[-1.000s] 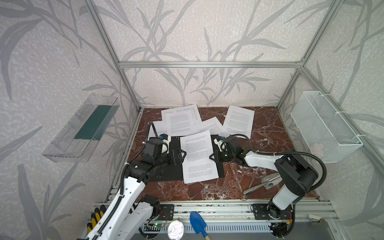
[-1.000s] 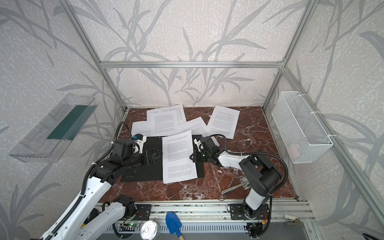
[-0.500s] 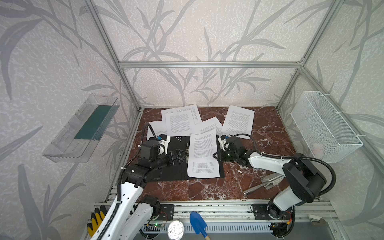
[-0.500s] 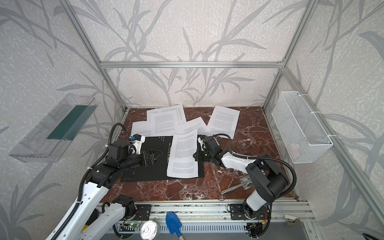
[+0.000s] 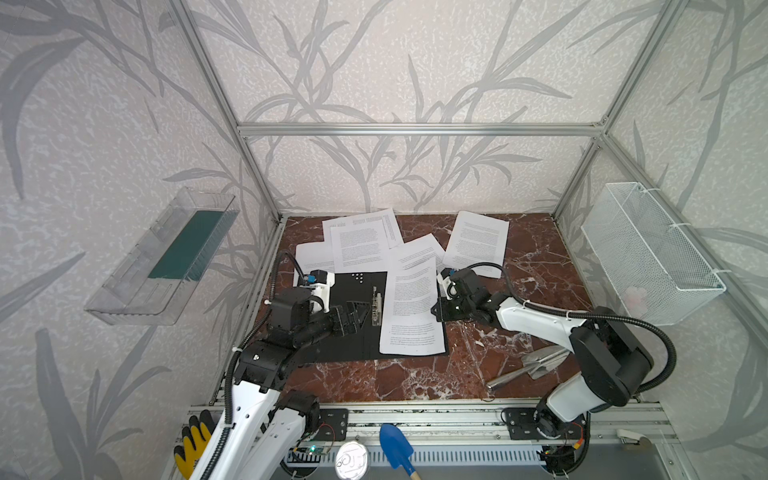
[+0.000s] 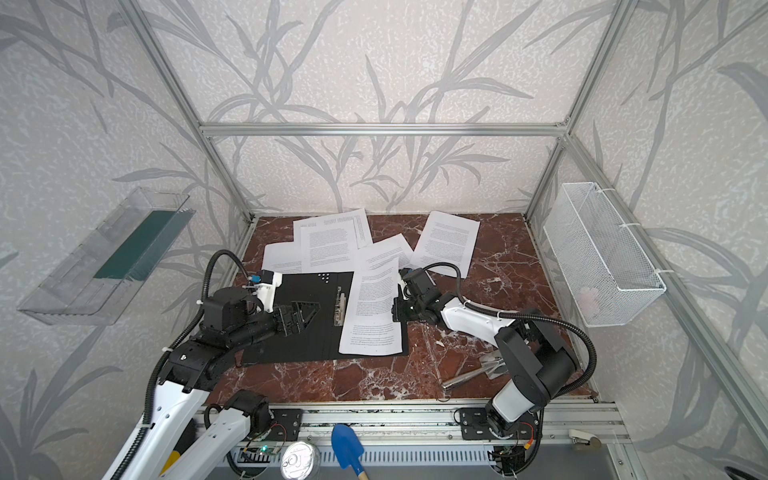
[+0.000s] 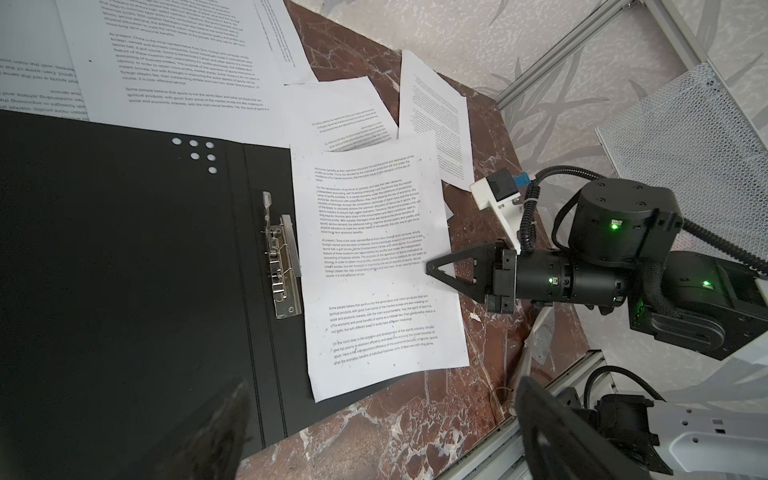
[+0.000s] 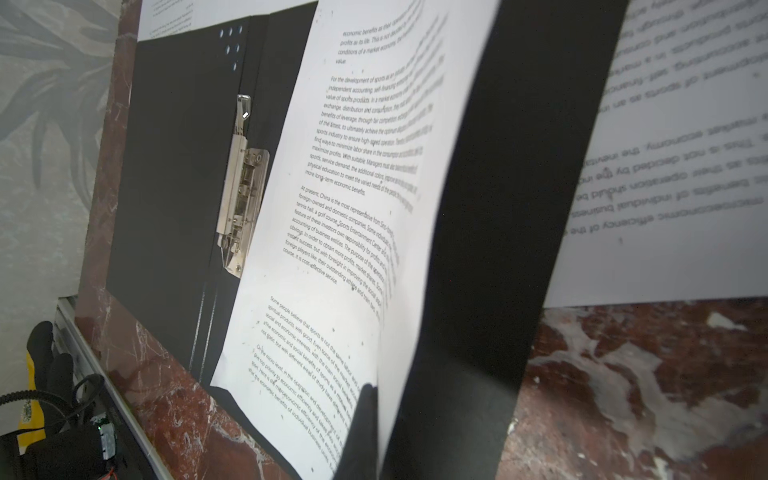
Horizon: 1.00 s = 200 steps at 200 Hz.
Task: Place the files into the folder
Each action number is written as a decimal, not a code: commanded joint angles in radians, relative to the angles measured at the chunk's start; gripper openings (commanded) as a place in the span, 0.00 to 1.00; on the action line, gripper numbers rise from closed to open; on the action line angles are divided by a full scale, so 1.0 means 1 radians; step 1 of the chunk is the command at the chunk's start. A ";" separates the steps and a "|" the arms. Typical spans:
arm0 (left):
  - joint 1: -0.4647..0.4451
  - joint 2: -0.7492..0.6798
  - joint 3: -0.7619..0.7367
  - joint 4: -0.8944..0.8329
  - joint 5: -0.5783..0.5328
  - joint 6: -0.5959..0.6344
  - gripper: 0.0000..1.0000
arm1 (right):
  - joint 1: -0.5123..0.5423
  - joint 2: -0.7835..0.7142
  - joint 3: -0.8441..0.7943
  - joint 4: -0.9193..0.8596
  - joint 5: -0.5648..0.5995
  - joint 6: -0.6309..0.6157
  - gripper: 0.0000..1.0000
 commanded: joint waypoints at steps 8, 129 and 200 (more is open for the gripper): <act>0.002 -0.008 -0.010 -0.009 0.006 0.020 0.99 | -0.005 -0.003 0.042 -0.028 -0.017 -0.047 0.00; 0.005 -0.006 -0.012 -0.007 0.006 0.020 0.99 | 0.000 0.072 0.111 -0.003 -0.082 -0.083 0.00; 0.005 -0.002 -0.012 -0.007 0.005 0.019 0.99 | 0.002 0.092 0.134 -0.030 -0.114 -0.105 0.00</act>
